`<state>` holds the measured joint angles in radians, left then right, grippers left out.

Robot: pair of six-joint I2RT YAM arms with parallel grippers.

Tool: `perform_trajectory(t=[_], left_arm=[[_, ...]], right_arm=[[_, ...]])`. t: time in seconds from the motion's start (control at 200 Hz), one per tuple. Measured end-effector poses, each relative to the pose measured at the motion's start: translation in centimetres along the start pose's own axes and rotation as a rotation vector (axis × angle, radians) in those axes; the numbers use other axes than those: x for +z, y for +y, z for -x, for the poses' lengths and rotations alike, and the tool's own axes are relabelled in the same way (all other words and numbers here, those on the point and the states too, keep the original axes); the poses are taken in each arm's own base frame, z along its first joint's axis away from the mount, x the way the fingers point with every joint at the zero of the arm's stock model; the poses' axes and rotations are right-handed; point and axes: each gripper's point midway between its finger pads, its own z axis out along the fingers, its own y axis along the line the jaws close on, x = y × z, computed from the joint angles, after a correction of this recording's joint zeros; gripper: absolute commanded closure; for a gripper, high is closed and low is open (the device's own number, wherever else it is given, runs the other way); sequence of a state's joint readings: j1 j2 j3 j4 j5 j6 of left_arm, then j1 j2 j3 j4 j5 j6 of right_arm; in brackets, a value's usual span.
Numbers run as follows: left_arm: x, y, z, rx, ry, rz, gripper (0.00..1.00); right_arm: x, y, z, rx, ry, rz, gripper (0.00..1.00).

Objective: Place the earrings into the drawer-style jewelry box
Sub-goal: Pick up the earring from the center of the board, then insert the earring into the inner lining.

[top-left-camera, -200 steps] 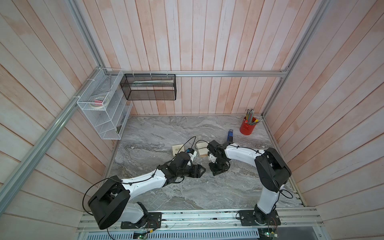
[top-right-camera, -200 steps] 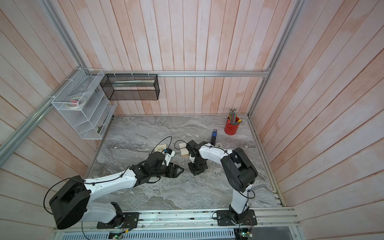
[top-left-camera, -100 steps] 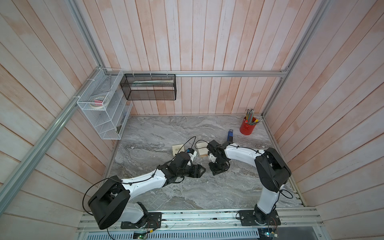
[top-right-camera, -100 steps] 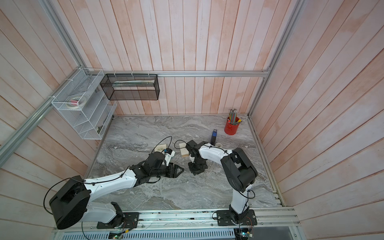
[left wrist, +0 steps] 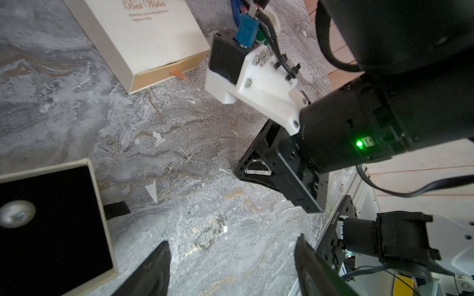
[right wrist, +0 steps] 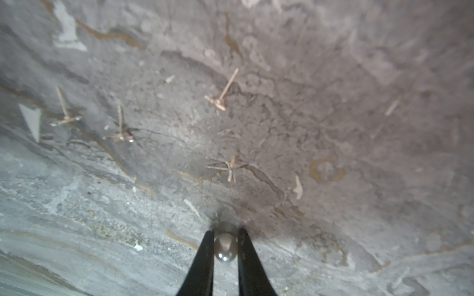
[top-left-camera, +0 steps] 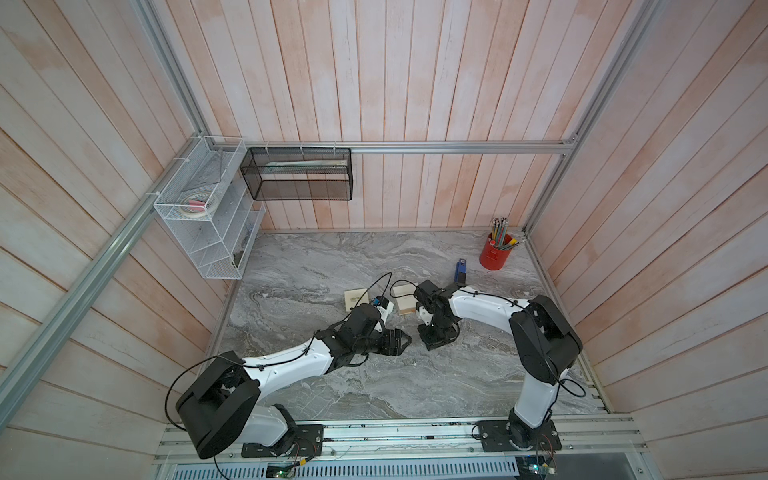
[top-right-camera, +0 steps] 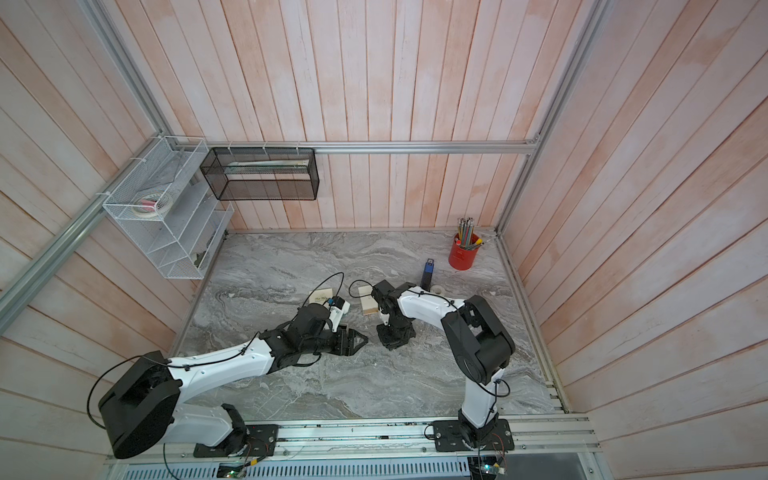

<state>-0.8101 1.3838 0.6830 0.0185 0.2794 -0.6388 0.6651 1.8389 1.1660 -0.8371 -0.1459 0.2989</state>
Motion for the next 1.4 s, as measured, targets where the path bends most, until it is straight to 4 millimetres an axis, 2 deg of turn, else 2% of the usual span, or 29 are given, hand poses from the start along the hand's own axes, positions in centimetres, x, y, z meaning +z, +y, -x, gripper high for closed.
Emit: perform_trajectory(t=[0.125, 0.255, 0.365, 0.46, 0.565, 0.67, 0.84, 1.0, 1.115, 1.275, 1.4], left_arm=[[0.0, 0.0, 0.0, -0.001, -0.001, 0.001, 0.23], [-0.3, 0.4, 0.5, -0.012, -0.015, 0.007, 0.23], [-1.4, 1.2, 1.4, -0.04, -0.057, 0.008, 0.23], [-2.7, 1.9, 2.2, -0.069, -0.104, 0.006, 0.23], [-3.9, 2.8, 2.8, -0.099, -0.144, 0.009, 0.23], [-4.8, 3.5, 2.7, -0.129, -0.164, 0.008, 0.23], [-5.9, 5.0, 2.0, -0.186, -0.185, 0.014, 0.23], [-6.8, 6.3, 1.6, -0.233, -0.202, 0.017, 0.23], [-7.0, 6.9, 1.4, -0.251, -0.204, 0.017, 0.23], [-7.1, 7.1, 1.5, -0.262, -0.204, 0.001, 0.23], [-7.3, 7.1, 1.9, -0.265, -0.218, -0.015, 0.23]], right_arm=[[0.0, 0.0, 0.0, 0.0, 0.0, 0.001, 0.85], [-0.1, 0.1, 0.2, -0.002, -0.009, 0.004, 0.91], [-0.6, 0.6, 1.2, -0.015, -0.059, 0.026, 0.94], [-2.0, 1.6, 2.5, -0.046, -0.144, 0.056, 0.96], [-4.2, 3.8, 4.0, -0.113, -0.265, 0.102, 1.0], [-5.9, 6.9, 5.0, -0.196, -0.367, 0.167, 1.0], [-7.0, 10.6, 6.1, -0.297, -0.472, 0.231, 1.0], [-8.0, 13.1, 7.2, -0.366, -0.572, 0.274, 1.0], [-7.6, 13.6, 7.5, -0.385, -0.618, 0.29, 1.0], [-6.3, 12.4, 6.9, -0.365, -0.663, 0.276, 1.0], [-6.8, 12.7, 7.6, -0.365, -0.714, 0.285, 1.0]])
